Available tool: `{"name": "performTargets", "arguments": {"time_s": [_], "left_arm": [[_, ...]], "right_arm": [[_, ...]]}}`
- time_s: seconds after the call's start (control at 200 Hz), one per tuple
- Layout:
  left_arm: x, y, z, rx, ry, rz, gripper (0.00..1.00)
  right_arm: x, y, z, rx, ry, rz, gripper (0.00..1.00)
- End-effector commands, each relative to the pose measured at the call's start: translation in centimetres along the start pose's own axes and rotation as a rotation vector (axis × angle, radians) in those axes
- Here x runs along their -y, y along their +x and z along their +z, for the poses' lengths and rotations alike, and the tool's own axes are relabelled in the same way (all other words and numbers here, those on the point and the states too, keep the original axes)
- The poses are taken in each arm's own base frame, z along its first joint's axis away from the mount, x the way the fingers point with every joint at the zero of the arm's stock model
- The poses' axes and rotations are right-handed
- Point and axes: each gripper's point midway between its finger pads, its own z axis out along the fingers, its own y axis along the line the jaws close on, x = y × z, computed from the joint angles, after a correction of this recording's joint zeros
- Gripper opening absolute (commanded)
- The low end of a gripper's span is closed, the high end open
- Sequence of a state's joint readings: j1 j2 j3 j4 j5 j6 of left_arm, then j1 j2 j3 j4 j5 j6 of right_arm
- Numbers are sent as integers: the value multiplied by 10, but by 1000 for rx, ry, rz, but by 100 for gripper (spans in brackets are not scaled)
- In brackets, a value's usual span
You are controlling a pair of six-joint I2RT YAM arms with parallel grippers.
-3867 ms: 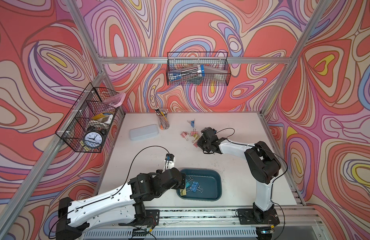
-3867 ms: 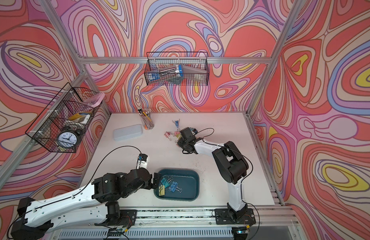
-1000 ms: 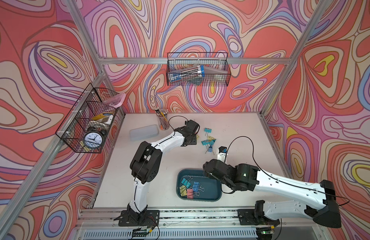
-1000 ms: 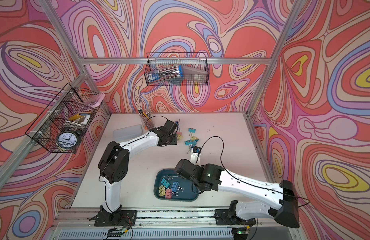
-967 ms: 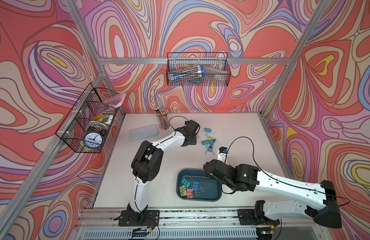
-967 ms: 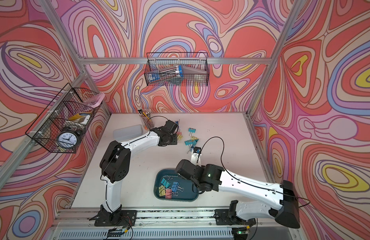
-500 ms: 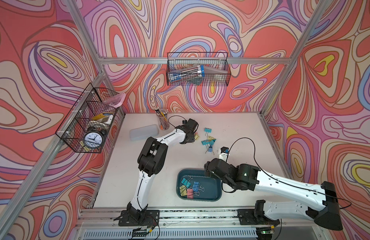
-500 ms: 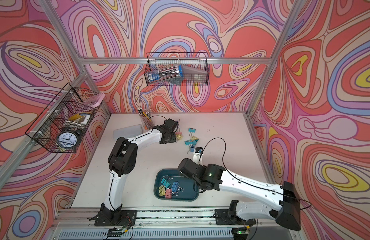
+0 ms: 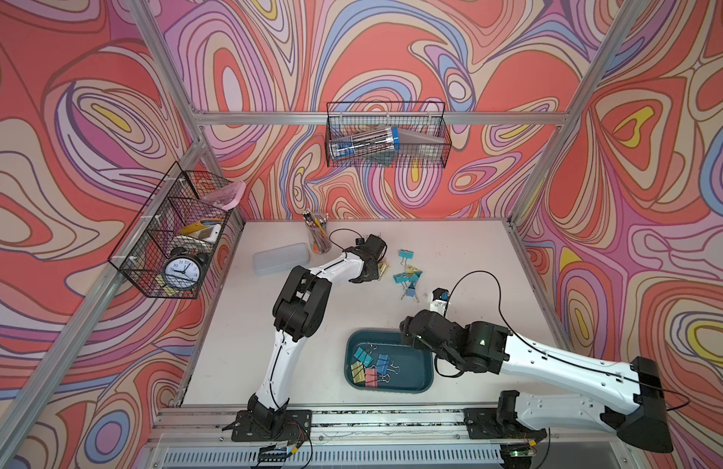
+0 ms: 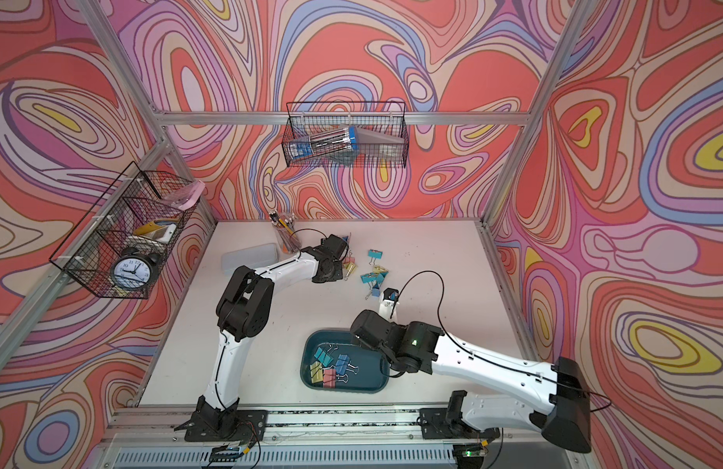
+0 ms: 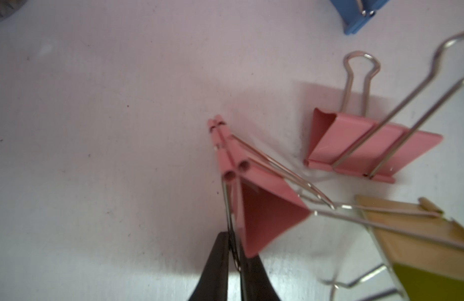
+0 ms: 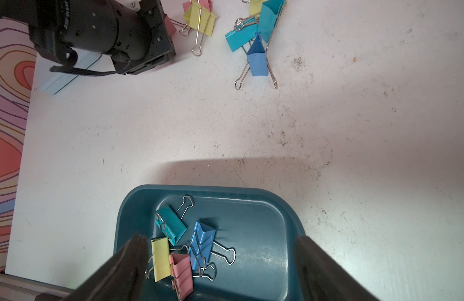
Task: Put the binder clips in the storage box
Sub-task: Pick up the binder clip at the center of the board, then place the binder clip in the storage box.
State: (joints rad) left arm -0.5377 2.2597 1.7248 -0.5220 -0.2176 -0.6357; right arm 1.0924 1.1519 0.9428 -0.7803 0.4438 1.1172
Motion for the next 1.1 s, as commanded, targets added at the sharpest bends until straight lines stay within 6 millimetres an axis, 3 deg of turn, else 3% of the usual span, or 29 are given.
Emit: {"name": "performTargets", "arguments": {"time_s": [0.0, 0.15, 0.32, 0.506, 0.656, 0.791, 0.886, 0.991, 1.097], "left_arm": [[-12, -1, -11, -12, -40, 5, 9], [-18, -4, -33, 1, -35, 3, 2], [-30, -9, -74, 29, -26, 5, 0], [-33, 13, -130, 1, 95, 2, 0], [-18, 58, -199, -90, 285, 38, 0], [-15, 111, -267, -212, 348, 131, 1], [-11, 152, -304, -319, 410, 177, 1], [-7, 196, -323, -473, 480, 163, 0], [-3, 231, -324, -588, 515, 141, 0]], "right_arm": [[0, -3, -3, 7, -13, 15, 89], [-3, -12, -14, 35, -54, 51, 89], [3, -17, -24, 63, -98, 111, 90], [8, -22, -29, 84, -117, 140, 93], [12, -28, -27, 93, -127, 162, 95], [14, -33, -17, 91, -134, 183, 96], [14, -34, -6, 74, -135, 193, 96], [11, -32, 5, 47, -135, 200, 96], [10, -27, 12, 17, -134, 203, 96]]}}
